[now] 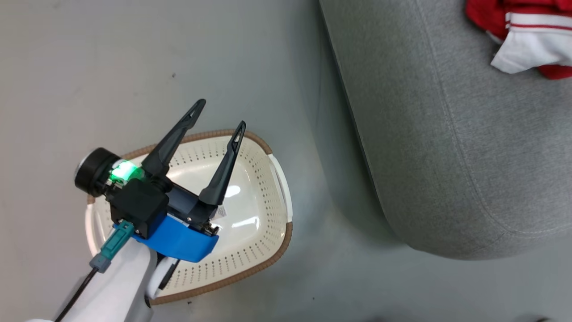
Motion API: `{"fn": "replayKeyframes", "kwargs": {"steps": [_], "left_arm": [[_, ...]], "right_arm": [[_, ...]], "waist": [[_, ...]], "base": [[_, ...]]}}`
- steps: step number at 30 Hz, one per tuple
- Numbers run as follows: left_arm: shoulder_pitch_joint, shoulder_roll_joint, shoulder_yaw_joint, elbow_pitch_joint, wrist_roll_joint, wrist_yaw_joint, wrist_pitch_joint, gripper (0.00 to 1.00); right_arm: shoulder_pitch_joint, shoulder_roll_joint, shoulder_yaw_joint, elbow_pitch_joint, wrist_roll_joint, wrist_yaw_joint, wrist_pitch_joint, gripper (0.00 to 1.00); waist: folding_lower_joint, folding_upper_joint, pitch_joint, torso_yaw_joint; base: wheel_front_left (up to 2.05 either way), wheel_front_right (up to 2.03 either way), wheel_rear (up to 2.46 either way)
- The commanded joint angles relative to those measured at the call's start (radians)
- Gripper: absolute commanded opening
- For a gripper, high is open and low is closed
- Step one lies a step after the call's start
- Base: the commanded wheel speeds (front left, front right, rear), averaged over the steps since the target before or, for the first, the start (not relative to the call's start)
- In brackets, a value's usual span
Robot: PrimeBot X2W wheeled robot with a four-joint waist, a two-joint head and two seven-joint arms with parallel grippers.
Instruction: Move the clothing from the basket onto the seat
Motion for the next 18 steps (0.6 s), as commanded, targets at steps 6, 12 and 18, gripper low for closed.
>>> {"fn": "replayKeyframes", "kwargs": {"steps": [6,12,18], "left_arm": [[0.055,-0.045,0.033,0.051,-0.041,0.011,-0.006,1.00],[0.121,-0.095,0.080,0.094,-0.054,0.014,-0.006,1.00],[0.191,-0.153,0.133,0.130,-0.047,0.019,-0.006,1.00]], "right_arm": [[0.080,0.014,0.022,0.006,-0.025,0.000,-0.024,1.00],[0.153,0.035,0.050,-0.025,-0.024,0.000,-0.031,1.00],[0.254,0.091,0.087,-0.107,0.031,0.000,-0.038,1.00]], "waist": [[0.0000,0.0001,-0.136,0.017],[0.0000,0.0001,-0.242,0.029],[0.0000,0.0001,-0.342,0.040]], "base": [[0.00,0.00,0.00],[0.00,0.00,0.00],[0.00,0.00,0.00]]}}
